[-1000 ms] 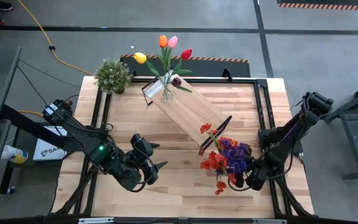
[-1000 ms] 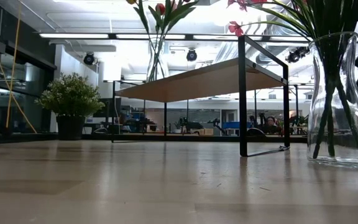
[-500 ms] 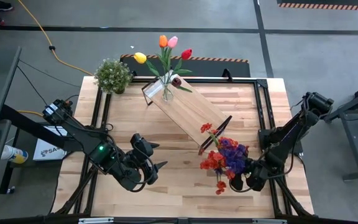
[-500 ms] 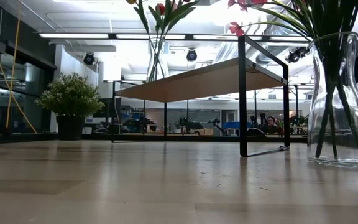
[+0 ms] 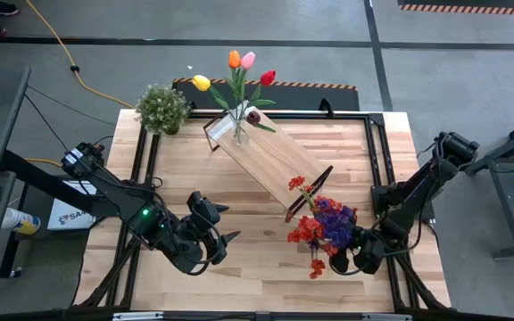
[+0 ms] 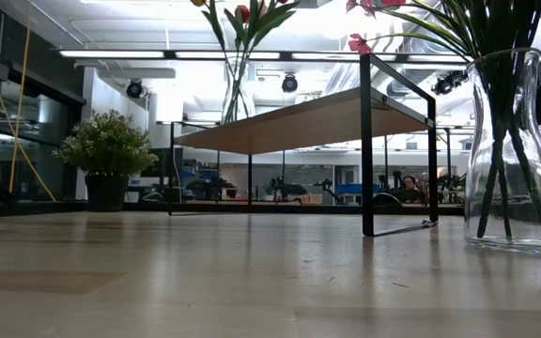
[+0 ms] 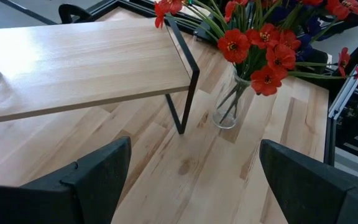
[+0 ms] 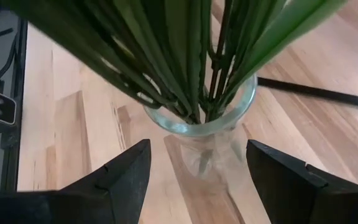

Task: Pick and place flowers into a vace then onto a shelf
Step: Put the transparent flower vase on the shelf

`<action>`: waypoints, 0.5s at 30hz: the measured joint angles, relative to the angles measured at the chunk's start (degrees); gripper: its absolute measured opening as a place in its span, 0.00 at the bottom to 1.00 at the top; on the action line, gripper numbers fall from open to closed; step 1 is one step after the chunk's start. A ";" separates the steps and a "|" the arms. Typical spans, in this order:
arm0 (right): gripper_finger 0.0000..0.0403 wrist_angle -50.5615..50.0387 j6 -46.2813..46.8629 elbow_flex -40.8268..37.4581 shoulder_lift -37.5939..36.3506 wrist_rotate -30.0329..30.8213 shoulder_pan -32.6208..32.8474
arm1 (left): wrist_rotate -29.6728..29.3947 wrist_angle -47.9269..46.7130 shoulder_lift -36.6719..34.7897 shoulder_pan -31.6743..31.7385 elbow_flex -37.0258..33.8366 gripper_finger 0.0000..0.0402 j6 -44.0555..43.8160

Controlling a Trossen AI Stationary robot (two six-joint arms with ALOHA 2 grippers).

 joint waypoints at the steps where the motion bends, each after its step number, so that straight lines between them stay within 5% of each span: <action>1: 0.63 0.02 -0.05 0.00 0.00 0.45 -0.01 | 0.00 0.01 0.00 -0.01 0.00 0.97 0.00; 15: 0.63 1.95 -0.21 0.07 3.94 0.09 -2.66 | 1.14 0.04 0.00 -0.01 0.00 0.97 0.00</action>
